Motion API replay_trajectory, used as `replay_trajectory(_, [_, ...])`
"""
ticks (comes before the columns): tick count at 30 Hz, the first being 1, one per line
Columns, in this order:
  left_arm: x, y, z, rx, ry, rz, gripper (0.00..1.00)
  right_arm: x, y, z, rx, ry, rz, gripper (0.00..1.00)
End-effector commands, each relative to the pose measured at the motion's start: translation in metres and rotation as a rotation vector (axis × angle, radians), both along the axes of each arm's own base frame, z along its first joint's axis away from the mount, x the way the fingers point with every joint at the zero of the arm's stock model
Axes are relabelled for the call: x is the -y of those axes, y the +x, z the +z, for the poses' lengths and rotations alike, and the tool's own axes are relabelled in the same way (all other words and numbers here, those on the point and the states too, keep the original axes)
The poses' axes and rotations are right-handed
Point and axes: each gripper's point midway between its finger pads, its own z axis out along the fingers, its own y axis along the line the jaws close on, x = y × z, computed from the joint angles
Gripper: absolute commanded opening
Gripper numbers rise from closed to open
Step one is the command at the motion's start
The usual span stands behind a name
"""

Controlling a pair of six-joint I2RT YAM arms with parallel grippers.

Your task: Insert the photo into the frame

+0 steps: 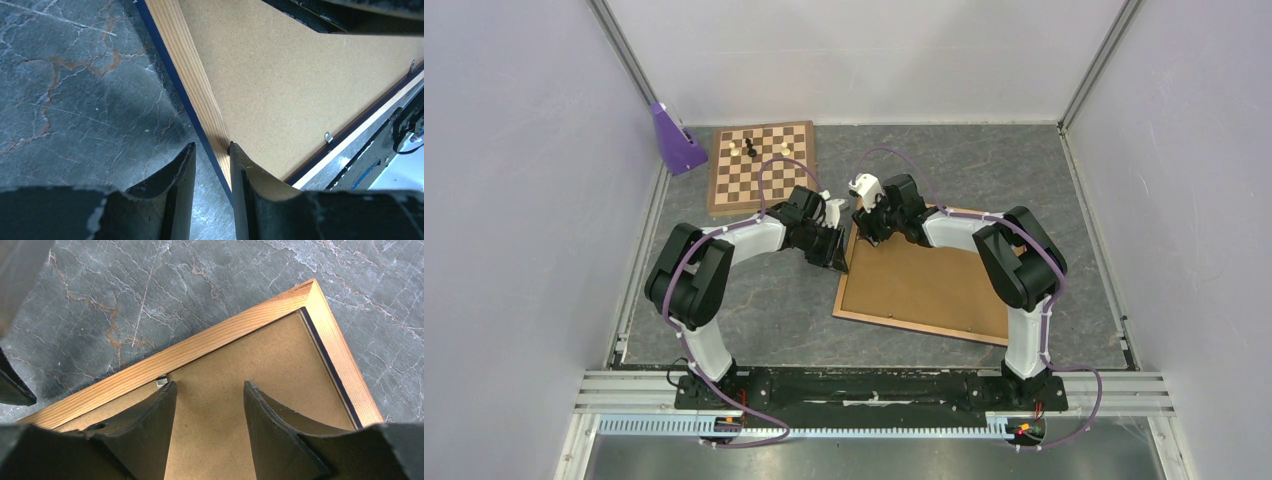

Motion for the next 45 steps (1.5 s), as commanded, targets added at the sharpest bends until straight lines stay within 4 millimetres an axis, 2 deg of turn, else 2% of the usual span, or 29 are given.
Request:
replay_trajectory(1, [0.0, 0.005, -0.002, -0.035, 0.005, 0.052, 0.37, -0.009, -0.008, -0.005, -0.02, 0.013, 0.038, 0.55])
replay_trajectory(10, [0.0, 0.006, -0.002, -0.035, 0.007, 0.054, 0.37, -0.009, -0.009, -0.003, -0.013, 0.011, 0.051, 0.55])
replay_trajectory(14, [-0.001, 0.006, -0.002, -0.035, 0.007, 0.056, 0.37, -0.006, -0.002, 0.003, 0.012, -0.003, 0.022, 0.55])
replay_trajectory(21, [-0.002, 0.007, 0.0, -0.028, 0.004, 0.059, 0.37, 0.005, 0.014, 0.023, 0.065, -0.023, -0.042, 0.56])
replay_trajectory(28, [-0.003, 0.014, 0.008, -0.006, 0.004, 0.066, 0.43, 0.031, 0.021, 0.052, 0.1, -0.021, -0.099, 0.58])
replay_trajectory(36, [-0.004, 0.029, 0.046, 0.118, -0.001, 0.06, 0.57, 0.098, 0.021, 0.085, 0.123, -0.019, -0.214, 0.64])
replay_trajectory(40, [-0.003, 0.032, 0.066, 0.168, -0.014, 0.041, 0.61, 0.15, 0.011, 0.086, 0.083, -0.066, -0.313, 0.67])
replay_trajectory(45, [0.001, 0.036, 0.091, 0.214, -0.039, -0.008, 0.66, 0.231, -0.016, 0.078, 0.043, -0.168, -0.509, 0.7])
